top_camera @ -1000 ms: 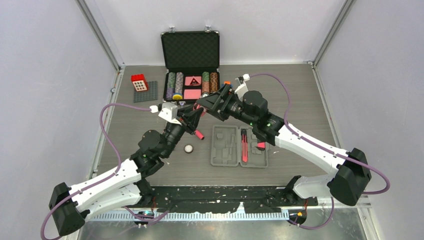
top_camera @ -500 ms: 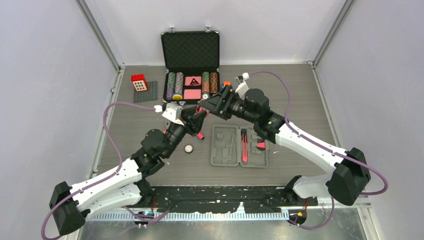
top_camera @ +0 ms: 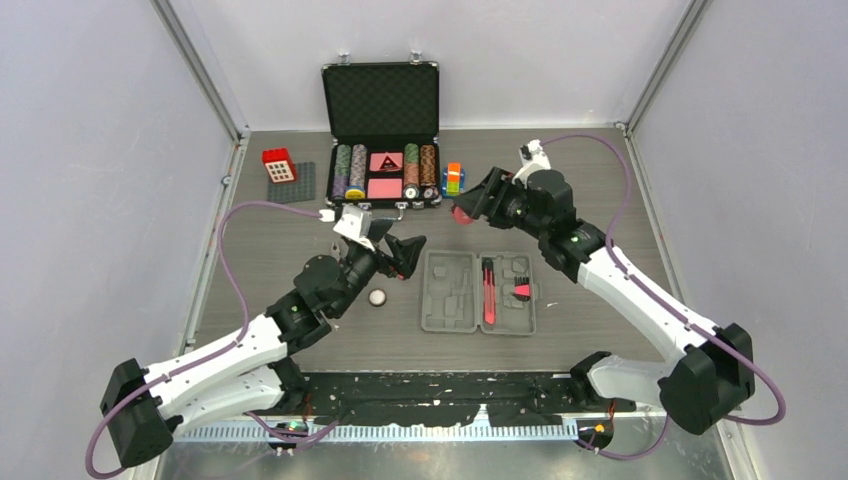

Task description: Pack the tool kit

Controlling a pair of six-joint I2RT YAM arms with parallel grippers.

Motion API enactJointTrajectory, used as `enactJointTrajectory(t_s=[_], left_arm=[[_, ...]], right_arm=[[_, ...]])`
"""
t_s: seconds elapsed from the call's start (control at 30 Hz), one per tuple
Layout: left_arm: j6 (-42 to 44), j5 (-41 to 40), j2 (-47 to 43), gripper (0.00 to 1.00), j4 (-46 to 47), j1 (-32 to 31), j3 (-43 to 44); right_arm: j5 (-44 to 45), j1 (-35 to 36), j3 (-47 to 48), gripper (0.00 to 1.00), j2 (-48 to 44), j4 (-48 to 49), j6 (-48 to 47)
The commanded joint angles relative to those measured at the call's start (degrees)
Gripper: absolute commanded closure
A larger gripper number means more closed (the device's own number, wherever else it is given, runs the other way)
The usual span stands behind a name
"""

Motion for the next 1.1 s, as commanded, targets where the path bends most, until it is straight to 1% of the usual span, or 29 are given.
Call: enactJointTrajectory(t_s=[0.0, 0.03, 0.13, 0.3, 0.43, 0.63, 0.83, 0.9, 1.07], left_arm=[[-6.0, -2.0, 1.9, 0.18, -6.7, -0.2, 0.8], [-7.3, -2.1, 2.5, 0.18, -8.8, -0.2, 0.9], [-10.3, -0.8, 5.2, 0.17, -12.9, -0.1, 1.9], [-13.7, 1.5, 11.6, 0.16, -23.1, 0.1, 6.1], [-15.2, 3.7, 16.3, 0.17, -27.6, 0.8, 8.9], [-16.8, 6.3, 21.2, 0.17, -30.7, 1.6, 11.2], [-18.3, 8.1, 23.8, 0.17, -31.8, 2.4, 11.9], [-18.3, 8.5, 24.0, 0.17, -31.8, 2.6, 12.0], [-18.4, 9.1, 24.5, 0.17, -32.1, 2.9, 12.2]], right_arm=[[12.6, -1.1, -2.2, 0.78, -5.5, -7.2, -19.2], [15.1, -1.1, -3.0, 0.78, -6.3, -8.0, -21.6], [17.9, -1.3, -4.5, 0.78, -6.9, -12.7, -23.7], [15.0, -1.4, -9.1, 0.78, -6.3, -16.9, -23.2], [12.4, -1.4, -12.1, 0.8, -4.5, -18.3, -22.5], [9.7, -1.4, -13.4, 0.79, -2.1, -22.5, -21.7], [7.9, -1.4, -12.9, 0.71, 0.8, -29.6, -20.8], [8.0, -1.4, -12.8, 0.68, 1.8, -31.2, -20.7], [7.3, -1.4, -12.3, 0.63, 4.9, -33.0, -20.4]])
